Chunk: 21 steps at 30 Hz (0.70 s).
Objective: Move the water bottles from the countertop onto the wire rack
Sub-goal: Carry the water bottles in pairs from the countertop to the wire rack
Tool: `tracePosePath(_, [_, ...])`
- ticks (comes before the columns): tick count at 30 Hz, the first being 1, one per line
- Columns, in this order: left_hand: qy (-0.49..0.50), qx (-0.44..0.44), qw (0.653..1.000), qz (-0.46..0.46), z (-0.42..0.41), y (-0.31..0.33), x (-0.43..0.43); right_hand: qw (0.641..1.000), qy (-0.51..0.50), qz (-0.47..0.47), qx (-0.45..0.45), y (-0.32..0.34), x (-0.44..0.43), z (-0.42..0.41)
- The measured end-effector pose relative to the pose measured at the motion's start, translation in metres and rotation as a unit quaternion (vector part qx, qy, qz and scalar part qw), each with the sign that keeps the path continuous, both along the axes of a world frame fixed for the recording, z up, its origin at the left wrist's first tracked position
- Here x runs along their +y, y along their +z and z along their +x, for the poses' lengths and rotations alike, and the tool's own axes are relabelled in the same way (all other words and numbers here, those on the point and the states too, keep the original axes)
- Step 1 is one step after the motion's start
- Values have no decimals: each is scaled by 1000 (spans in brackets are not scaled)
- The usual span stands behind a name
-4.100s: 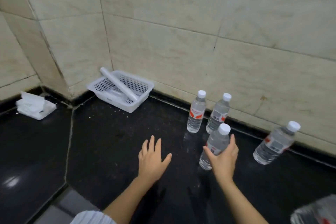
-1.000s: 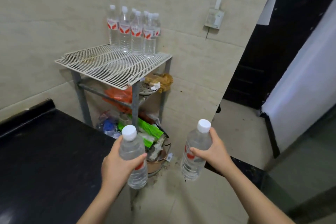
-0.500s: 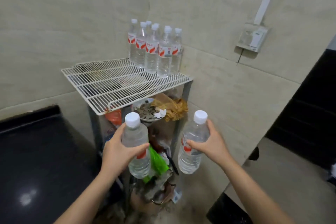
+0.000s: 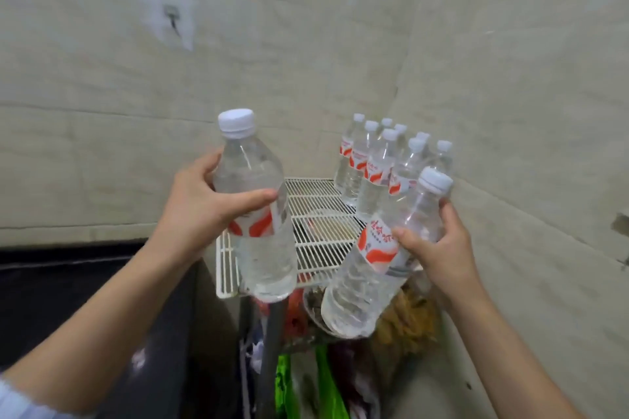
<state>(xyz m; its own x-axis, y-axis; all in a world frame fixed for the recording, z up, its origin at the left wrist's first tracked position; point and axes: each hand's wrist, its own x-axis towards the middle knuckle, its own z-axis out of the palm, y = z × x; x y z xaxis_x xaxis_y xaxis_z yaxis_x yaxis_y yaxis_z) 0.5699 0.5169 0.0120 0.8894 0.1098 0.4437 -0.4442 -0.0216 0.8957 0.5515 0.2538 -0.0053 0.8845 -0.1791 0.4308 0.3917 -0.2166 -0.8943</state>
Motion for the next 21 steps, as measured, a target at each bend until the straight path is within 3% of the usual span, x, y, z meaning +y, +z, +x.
tracePosePath(8, [56, -14, 998, 8, 106, 16, -3, 998, 3, -26, -60, 40, 7, 100])
tracePosePath(21, [118, 24, 990, 73, 219, -7, -6, 1000, -6, -16, -9, 39, 19, 238])
